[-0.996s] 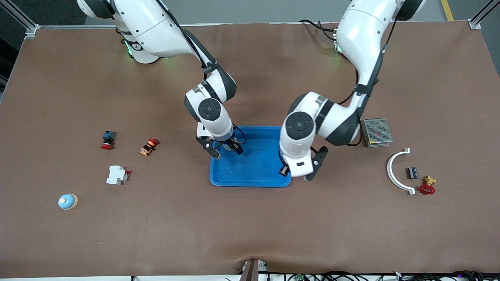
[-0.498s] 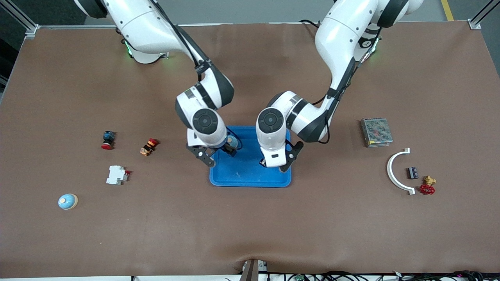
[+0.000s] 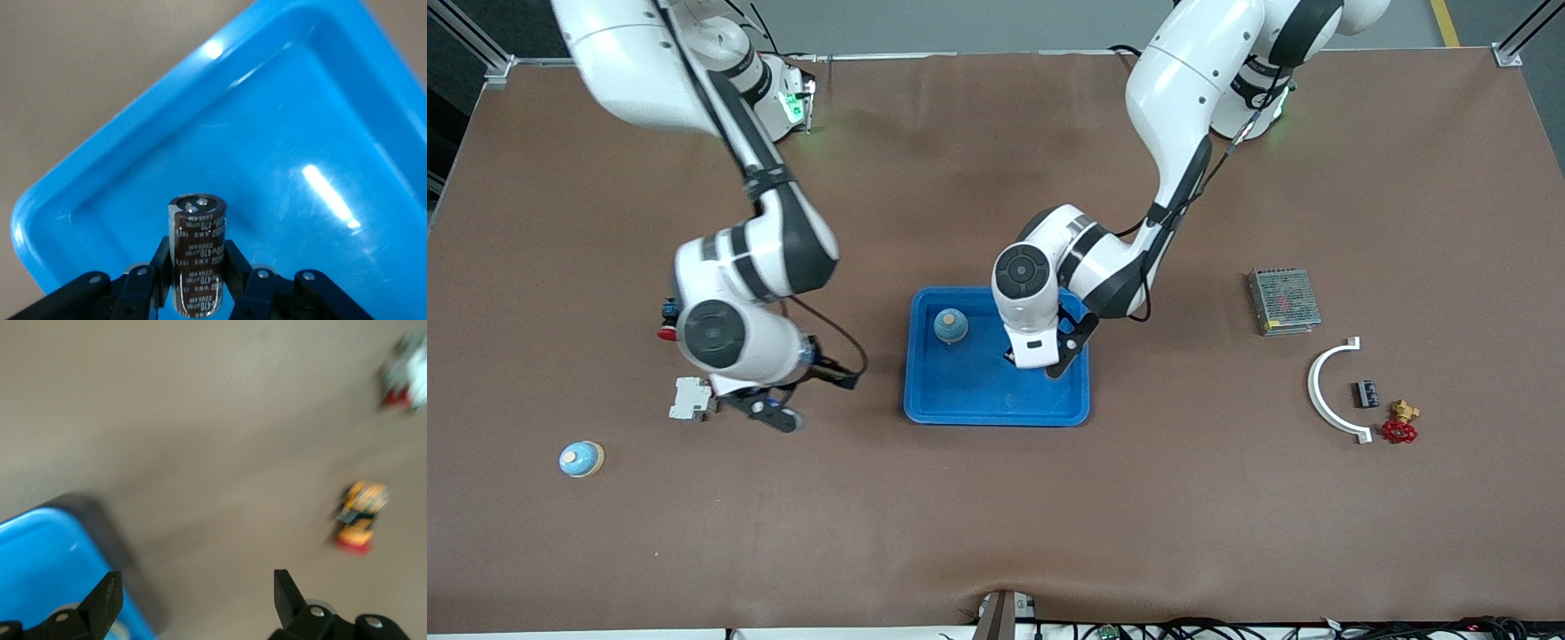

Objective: Place electrolytic capacitor and blue bell in tray
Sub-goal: 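Release capacitor in the tray while the right gripper returns to bell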

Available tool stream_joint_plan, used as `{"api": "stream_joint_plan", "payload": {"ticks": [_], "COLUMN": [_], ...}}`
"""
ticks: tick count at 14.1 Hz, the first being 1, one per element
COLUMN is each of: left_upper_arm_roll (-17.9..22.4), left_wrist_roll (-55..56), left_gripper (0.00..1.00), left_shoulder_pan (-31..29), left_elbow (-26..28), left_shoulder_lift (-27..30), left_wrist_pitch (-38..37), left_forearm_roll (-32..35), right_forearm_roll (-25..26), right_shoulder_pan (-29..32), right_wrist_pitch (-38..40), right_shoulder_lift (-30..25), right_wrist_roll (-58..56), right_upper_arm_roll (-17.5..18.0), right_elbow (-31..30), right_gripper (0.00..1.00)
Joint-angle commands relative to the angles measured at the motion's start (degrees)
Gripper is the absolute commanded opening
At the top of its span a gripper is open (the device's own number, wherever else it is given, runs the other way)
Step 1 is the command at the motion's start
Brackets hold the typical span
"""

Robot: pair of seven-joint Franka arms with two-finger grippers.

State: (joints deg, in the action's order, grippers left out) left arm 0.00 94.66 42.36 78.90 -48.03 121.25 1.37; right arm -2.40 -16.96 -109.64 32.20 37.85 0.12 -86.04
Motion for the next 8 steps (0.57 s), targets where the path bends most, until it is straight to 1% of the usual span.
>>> {"api": "stream_joint_plan", "payload": {"ticks": [1,3,5,6,8], "left_upper_arm_roll": [0.2,0.2,0.2,0.2,0.2], "left_wrist_roll": [0.5,0.5,0.5,0.4,0.4], "left_gripper": [0.01,0.0,0.0,0.0,0.0], "left_shoulder_pan": [1.1,1.7,1.8,1.8,1.7], "left_elbow": [2.6,4.8,6.3,7.2,8.7], "left_shoulder_lift": [0.7,0.9,1.6,1.9,2.5], "left_wrist_pitch": [0.2,0.2,0.2,0.2,0.7], "left_forearm_roll": [-1.0,-0.9,-0.7,-0.4,-0.1], "right_forearm_roll": [3.0,3.0,3.1,3.1,3.1], "right_shoulder_pan": [5.5,10.5,14.7,16.8,20.1], "right_wrist_pitch": [0.7,0.3,-0.6,-2.3,-8.4], "right_shoulder_lift": [-2.1,-2.1,-2.0,-2.0,-2.1], "right_wrist_roll": [-10.6,-21.7,-30.2,-34.1,-39.8], "right_upper_arm_roll": [1.3,1.3,1.3,1.3,1.3], "right_elbow": [-1.4,-1.5,-1.8,-2.9,-6.8], "right_gripper": [1.0,1.0,1.0,1.0,1.0]}}
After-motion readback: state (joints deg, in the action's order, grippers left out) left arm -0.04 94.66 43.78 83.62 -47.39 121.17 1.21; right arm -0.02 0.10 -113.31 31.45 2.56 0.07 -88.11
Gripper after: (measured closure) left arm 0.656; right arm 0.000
